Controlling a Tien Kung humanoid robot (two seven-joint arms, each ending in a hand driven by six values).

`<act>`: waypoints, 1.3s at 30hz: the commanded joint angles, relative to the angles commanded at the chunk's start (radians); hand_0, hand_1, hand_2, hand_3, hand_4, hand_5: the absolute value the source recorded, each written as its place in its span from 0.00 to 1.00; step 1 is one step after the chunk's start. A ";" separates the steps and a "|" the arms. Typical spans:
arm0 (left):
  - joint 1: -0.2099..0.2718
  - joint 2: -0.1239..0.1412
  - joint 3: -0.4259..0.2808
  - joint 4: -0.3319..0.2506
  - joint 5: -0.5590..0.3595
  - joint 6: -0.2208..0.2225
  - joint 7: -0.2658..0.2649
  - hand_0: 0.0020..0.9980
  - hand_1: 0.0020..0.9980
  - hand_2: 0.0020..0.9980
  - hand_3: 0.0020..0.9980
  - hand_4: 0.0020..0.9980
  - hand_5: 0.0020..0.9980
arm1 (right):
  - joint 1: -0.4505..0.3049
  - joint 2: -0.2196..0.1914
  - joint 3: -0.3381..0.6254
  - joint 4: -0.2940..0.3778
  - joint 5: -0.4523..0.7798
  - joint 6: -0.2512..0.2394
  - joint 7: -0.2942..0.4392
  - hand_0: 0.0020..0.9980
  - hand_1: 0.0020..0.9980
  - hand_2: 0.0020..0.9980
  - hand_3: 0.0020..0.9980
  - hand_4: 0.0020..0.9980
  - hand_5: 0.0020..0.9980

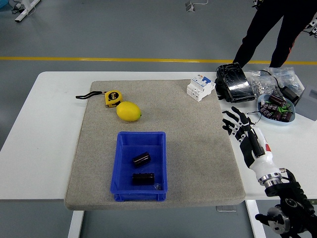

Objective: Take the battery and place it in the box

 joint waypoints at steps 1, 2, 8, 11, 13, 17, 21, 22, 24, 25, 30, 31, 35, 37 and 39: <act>0.000 0.000 0.000 0.000 0.000 0.000 0.000 0.56 0.59 0.63 0.58 0.64 0.61 | -0.003 -0.006 0.001 0.001 -0.011 0.001 -0.002 0.89 0.86 0.88 0.92 1.00 0.90; -0.001 0.000 0.000 0.000 0.000 0.000 0.000 0.56 0.59 0.63 0.58 0.64 0.60 | -0.004 -0.011 0.003 0.002 -0.018 0.003 -0.003 0.91 0.87 0.89 0.93 1.00 0.91; -0.006 0.000 -0.002 0.000 0.008 -0.003 0.003 0.56 0.59 0.63 0.58 0.64 0.60 | -0.003 -0.026 0.034 0.011 -0.042 -0.004 -0.012 0.92 0.87 0.89 0.93 1.00 0.92; -0.005 0.001 0.001 -0.001 0.002 -0.002 0.001 0.56 0.59 0.63 0.58 0.64 0.60 | 0.001 -0.020 0.041 0.008 -0.044 -0.007 -0.016 0.92 0.87 0.89 0.93 1.00 0.92; -0.005 0.002 0.000 0.000 0.001 -0.002 0.001 0.56 0.59 0.63 0.58 0.64 0.60 | 0.004 -0.015 0.043 0.006 -0.044 -0.008 -0.018 0.92 0.87 0.89 0.93 1.00 0.92; -0.005 0.001 0.000 0.000 0.003 -0.002 0.002 0.56 0.58 0.63 0.58 0.64 0.60 | 0.011 -0.008 0.044 0.002 -0.042 -0.012 -0.018 0.92 0.87 0.90 0.93 1.00 0.92; -0.005 0.001 0.000 -0.001 0.001 -0.002 0.001 0.56 0.58 0.62 0.58 0.64 0.60 | 0.016 -0.005 0.044 0.001 -0.041 -0.013 -0.018 0.92 0.87 0.89 0.93 1.00 0.93; -0.005 0.001 0.001 -0.001 0.000 -0.002 0.001 0.56 0.58 0.62 0.58 0.64 0.60 | 0.017 -0.005 0.043 0.001 -0.040 -0.014 -0.018 0.92 0.87 0.89 0.93 1.00 0.93; -0.005 0.001 0.001 -0.001 0.000 -0.002 0.001 0.56 0.58 0.62 0.58 0.64 0.60 | 0.017 -0.003 0.043 -0.001 -0.040 -0.015 -0.019 0.92 0.87 0.89 0.93 1.00 0.93; -0.005 0.000 0.001 -0.001 0.000 -0.002 0.001 0.56 0.58 0.62 0.58 0.64 0.60 | 0.016 -0.003 0.043 -0.002 -0.039 -0.016 -0.019 0.92 0.87 0.89 0.93 1.00 0.93; -0.006 0.000 0.002 -0.001 -0.001 -0.003 0.001 0.56 0.58 0.63 0.58 0.64 0.60 | 0.014 -0.002 0.044 -0.004 -0.038 -0.018 -0.023 0.92 0.87 0.89 0.93 1.00 0.93; -0.006 0.000 0.002 -0.001 0.000 -0.003 0.001 0.56 0.58 0.63 0.58 0.64 0.60 | 0.014 -0.002 0.044 -0.004 -0.038 -0.020 -0.024 0.92 0.87 0.89 0.93 1.00 0.93; -0.008 0.000 0.002 -0.002 0.001 -0.004 0.001 0.56 0.58 0.63 0.58 0.64 0.60 | 0.015 -0.002 0.047 -0.006 -0.035 -0.022 -0.025 0.91 0.87 0.89 0.93 1.00 0.93; -0.008 0.001 0.002 -0.002 0.002 -0.004 0.001 0.56 0.58 0.63 0.58 0.64 0.60 | 0.014 -0.002 0.047 -0.006 -0.035 -0.023 -0.028 0.91 0.87 0.89 0.93 1.00 0.93; -0.008 0.001 0.001 -0.002 0.003 -0.005 0.002 0.56 0.58 0.63 0.58 0.64 0.60 | 0.015 -0.002 0.046 -0.007 -0.034 -0.023 -0.030 0.91 0.87 0.89 0.92 1.00 0.93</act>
